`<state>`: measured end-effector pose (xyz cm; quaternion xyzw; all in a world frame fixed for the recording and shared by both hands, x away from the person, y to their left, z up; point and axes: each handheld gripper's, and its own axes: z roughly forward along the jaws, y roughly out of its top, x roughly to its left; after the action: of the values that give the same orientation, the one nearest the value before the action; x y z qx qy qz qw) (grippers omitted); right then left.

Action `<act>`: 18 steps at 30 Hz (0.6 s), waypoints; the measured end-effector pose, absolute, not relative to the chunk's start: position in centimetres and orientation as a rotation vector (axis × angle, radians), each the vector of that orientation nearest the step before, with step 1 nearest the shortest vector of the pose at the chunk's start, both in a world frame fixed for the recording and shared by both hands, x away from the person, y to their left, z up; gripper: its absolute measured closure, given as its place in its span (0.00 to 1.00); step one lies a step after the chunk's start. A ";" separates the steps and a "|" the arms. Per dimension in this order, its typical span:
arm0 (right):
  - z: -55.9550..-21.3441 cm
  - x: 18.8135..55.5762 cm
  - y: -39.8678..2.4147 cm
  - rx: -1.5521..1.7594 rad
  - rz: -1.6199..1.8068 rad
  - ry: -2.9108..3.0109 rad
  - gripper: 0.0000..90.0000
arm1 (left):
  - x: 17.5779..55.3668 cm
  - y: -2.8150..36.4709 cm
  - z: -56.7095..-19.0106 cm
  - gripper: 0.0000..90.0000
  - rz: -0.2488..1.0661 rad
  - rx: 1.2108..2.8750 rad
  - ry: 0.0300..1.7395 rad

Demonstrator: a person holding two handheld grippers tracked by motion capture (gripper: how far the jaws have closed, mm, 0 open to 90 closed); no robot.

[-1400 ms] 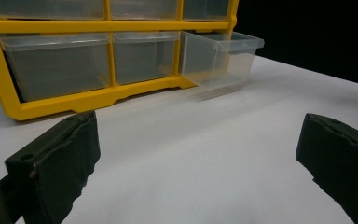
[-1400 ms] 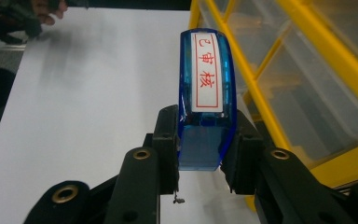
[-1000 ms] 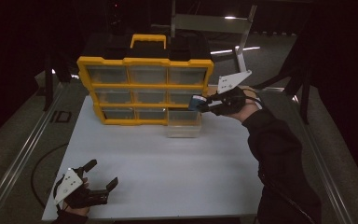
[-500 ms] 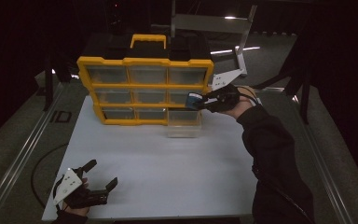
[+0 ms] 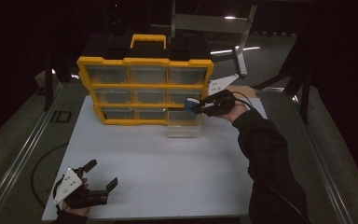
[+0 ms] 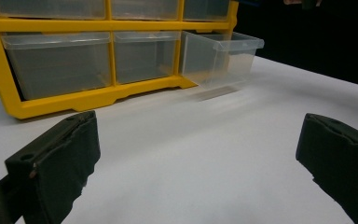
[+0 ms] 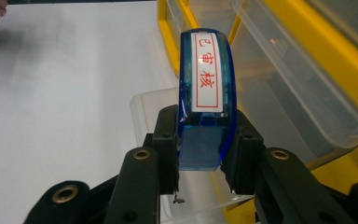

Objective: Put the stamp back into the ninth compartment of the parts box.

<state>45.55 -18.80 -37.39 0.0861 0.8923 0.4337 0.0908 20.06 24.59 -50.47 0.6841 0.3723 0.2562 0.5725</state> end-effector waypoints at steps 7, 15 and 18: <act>-38.8 45.7 -18.7 0.278 1.289 2.668 0.77 | 20.1 24.6 -50.5 0.00 0.600 1.601 0.872; -40.3 45.8 -18.5 0.311 1.285 2.684 0.77 | 20.1 24.6 -50.5 0.00 0.601 1.604 0.872; -40.9 45.7 -18.4 0.314 1.283 2.686 0.77 | 20.1 24.6 -50.5 0.00 0.602 1.604 0.872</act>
<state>45.70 -18.35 -40.86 0.1046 0.8950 0.4273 0.0740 20.05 24.56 -50.48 0.6841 0.3719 0.2566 0.5726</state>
